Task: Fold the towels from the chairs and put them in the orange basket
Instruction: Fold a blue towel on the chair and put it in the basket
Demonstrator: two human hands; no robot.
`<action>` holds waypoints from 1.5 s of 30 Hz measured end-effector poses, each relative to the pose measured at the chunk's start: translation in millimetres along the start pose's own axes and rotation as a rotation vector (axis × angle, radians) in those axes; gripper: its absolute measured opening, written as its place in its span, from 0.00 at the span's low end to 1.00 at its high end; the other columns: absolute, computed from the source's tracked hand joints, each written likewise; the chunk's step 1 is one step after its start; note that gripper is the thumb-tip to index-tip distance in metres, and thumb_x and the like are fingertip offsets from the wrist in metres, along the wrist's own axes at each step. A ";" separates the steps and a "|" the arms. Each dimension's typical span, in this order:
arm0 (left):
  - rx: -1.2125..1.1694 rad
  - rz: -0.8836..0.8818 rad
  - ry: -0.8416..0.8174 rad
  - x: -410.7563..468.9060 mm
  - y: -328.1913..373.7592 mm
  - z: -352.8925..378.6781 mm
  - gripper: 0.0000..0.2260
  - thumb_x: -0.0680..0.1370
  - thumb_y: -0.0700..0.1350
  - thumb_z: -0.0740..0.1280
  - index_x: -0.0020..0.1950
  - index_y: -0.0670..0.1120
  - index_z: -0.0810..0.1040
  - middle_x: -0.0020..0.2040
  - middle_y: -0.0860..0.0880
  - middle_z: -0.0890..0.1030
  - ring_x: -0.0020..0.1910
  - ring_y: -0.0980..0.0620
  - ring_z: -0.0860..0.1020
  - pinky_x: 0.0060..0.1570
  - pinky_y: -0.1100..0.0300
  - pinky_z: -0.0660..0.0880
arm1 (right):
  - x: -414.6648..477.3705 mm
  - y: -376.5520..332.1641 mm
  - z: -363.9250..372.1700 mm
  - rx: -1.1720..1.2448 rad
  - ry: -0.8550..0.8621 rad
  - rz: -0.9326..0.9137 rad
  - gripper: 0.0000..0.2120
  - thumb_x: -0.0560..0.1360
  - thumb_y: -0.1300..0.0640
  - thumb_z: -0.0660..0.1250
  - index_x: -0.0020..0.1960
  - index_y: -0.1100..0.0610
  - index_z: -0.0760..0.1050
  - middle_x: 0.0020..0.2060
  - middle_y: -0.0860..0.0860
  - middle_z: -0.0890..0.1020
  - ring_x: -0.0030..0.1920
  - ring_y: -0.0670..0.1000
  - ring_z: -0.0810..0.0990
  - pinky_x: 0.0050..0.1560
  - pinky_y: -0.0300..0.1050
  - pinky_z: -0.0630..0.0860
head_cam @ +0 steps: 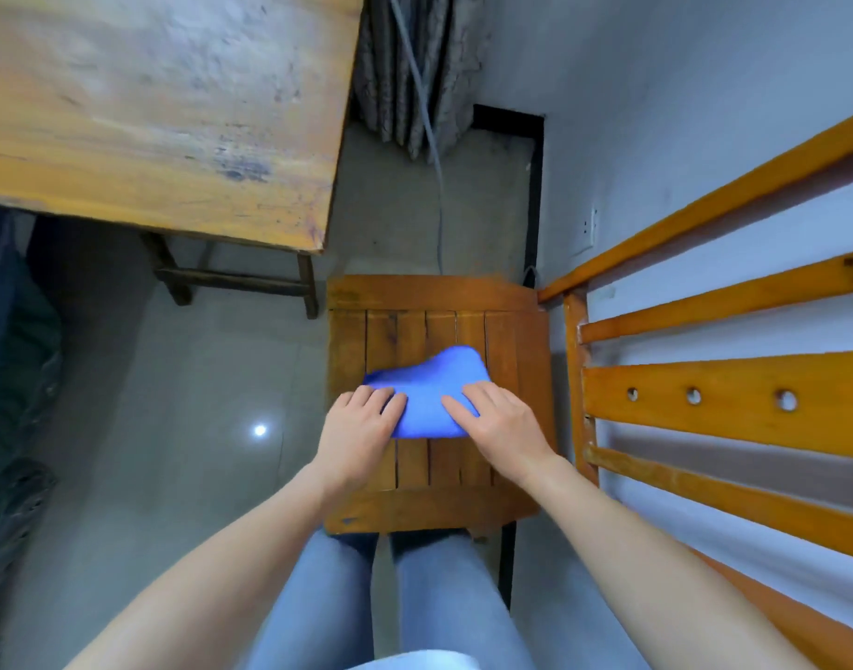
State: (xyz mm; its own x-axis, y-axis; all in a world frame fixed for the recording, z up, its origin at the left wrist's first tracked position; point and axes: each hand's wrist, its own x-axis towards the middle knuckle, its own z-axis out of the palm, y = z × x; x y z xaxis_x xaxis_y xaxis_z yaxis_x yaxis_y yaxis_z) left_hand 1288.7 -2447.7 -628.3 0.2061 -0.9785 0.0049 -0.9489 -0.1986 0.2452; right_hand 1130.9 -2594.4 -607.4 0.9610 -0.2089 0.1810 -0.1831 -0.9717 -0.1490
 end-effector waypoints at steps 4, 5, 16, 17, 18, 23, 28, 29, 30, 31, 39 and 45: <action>0.032 0.016 0.066 22.3 10.1 -58.4 0.16 0.60 0.36 0.68 0.47 0.44 0.75 0.42 0.47 0.83 0.35 0.46 0.79 0.32 0.60 0.74 | 25.5 16.0 -57.4 -0.043 0.009 -0.069 0.22 0.55 0.69 0.77 0.48 0.59 0.80 0.37 0.58 0.81 0.35 0.57 0.81 0.33 0.43 0.77; 0.043 0.011 0.084 30.8 10.4 -76.2 0.18 0.58 0.35 0.72 0.46 0.44 0.77 0.42 0.46 0.83 0.35 0.45 0.79 0.32 0.60 0.74 | 35.4 20.0 -72.9 -0.063 0.028 -0.077 0.21 0.55 0.69 0.77 0.47 0.59 0.81 0.37 0.58 0.82 0.35 0.57 0.81 0.32 0.43 0.78; 0.312 0.020 0.512 100.8 -12.7 -292.2 0.15 0.62 0.38 0.64 0.48 0.45 0.72 0.42 0.47 0.83 0.35 0.44 0.80 0.32 0.60 0.75 | 179.9 40.1 -250.1 -0.273 0.447 -0.278 0.21 0.61 0.69 0.66 0.52 0.56 0.69 0.34 0.55 0.79 0.33 0.56 0.78 0.28 0.41 0.74; 0.339 0.009 0.540 100.9 -15.3 -308.2 0.14 0.64 0.40 0.61 0.49 0.46 0.72 0.43 0.47 0.83 0.35 0.44 0.80 0.32 0.60 0.75 | 190.7 37.7 -262.2 -0.283 0.473 -0.301 0.21 0.62 0.69 0.66 0.52 0.56 0.69 0.34 0.55 0.79 0.33 0.56 0.78 0.28 0.42 0.74; 0.364 -0.003 0.568 100.0 -18.0 -323.6 0.13 0.65 0.41 0.60 0.49 0.46 0.72 0.43 0.48 0.83 0.35 0.44 0.80 0.32 0.60 0.75 | 201.6 34.3 -273.1 -0.289 0.505 -0.329 0.20 0.63 0.69 0.65 0.53 0.56 0.69 0.34 0.55 0.79 0.33 0.56 0.78 0.28 0.42 0.74; 0.468 -0.072 0.652 69.7 -27.0 -384.8 0.17 0.58 0.37 0.75 0.46 0.43 0.80 0.41 0.46 0.83 0.35 0.45 0.81 0.33 0.58 0.76 | 244.6 1.0 -313.5 -0.329 0.627 -0.486 0.18 0.65 0.68 0.64 0.53 0.56 0.69 0.37 0.56 0.81 0.35 0.55 0.80 0.31 0.43 0.77; 0.524 -0.159 0.716 15.4 -51.1 -419.6 0.24 0.57 0.37 0.77 0.50 0.44 0.73 0.42 0.46 0.83 0.36 0.44 0.81 0.36 0.57 0.77 | 279.1 -55.3 -333.9 -0.329 0.645 -0.621 0.23 0.63 0.65 0.73 0.55 0.56 0.69 0.39 0.55 0.81 0.37 0.55 0.81 0.35 0.43 0.78; 0.543 -0.185 0.727 -1.0 -57.7 -426.4 0.25 0.56 0.38 0.77 0.50 0.44 0.72 0.42 0.46 0.83 0.36 0.45 0.81 0.36 0.57 0.77 | 286.2 -72.3 -337.3 -0.330 0.640 -0.648 0.25 0.62 0.64 0.75 0.55 0.56 0.69 0.39 0.55 0.81 0.37 0.55 0.81 0.36 0.43 0.78; 0.558 -0.205 0.742 -17.4 -64.2 -432.9 0.26 0.56 0.38 0.78 0.50 0.44 0.72 0.42 0.46 0.83 0.36 0.45 0.81 0.35 0.56 0.77 | 293.2 -88.8 -339.6 -0.330 0.638 -0.673 0.26 0.61 0.62 0.76 0.55 0.55 0.69 0.40 0.55 0.81 0.38 0.55 0.81 0.37 0.43 0.78; 0.566 -0.218 0.760 -33.1 -69.8 -438.8 0.26 0.55 0.38 0.78 0.50 0.44 0.72 0.41 0.45 0.83 0.36 0.45 0.81 0.35 0.56 0.78 | 299.2 -105.5 -341.6 -0.328 0.639 -0.696 0.28 0.60 0.62 0.77 0.55 0.55 0.69 0.40 0.55 0.82 0.38 0.54 0.81 0.38 0.43 0.79; 0.741 -0.456 0.771 -216.0 -126.1 -466.6 0.14 0.64 0.41 0.54 0.49 0.47 0.69 0.38 0.49 0.82 0.33 0.48 0.79 0.30 0.59 0.72 | 331.5 -297.0 -323.1 -0.213 0.689 -0.917 0.24 0.62 0.63 0.71 0.55 0.55 0.68 0.41 0.54 0.82 0.38 0.55 0.82 0.36 0.42 0.79; 0.853 -0.684 0.753 -381.4 -156.6 -480.7 0.12 0.67 0.42 0.59 0.50 0.47 0.69 0.38 0.49 0.82 0.32 0.49 0.79 0.29 0.60 0.72 | 348.0 -468.2 -298.0 -0.109 0.650 -1.100 0.25 0.59 0.60 0.68 0.55 0.55 0.68 0.42 0.53 0.81 0.38 0.54 0.81 0.35 0.41 0.78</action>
State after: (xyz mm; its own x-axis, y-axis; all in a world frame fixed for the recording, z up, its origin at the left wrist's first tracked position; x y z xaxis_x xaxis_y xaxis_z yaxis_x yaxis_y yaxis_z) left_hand 1473.5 -2016.9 -202.5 0.5176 -0.4537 0.7254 -0.3961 -0.8786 -0.2668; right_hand 1489.4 -2244.9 -184.9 0.3450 0.7208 0.6012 0.5938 -0.6636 0.4549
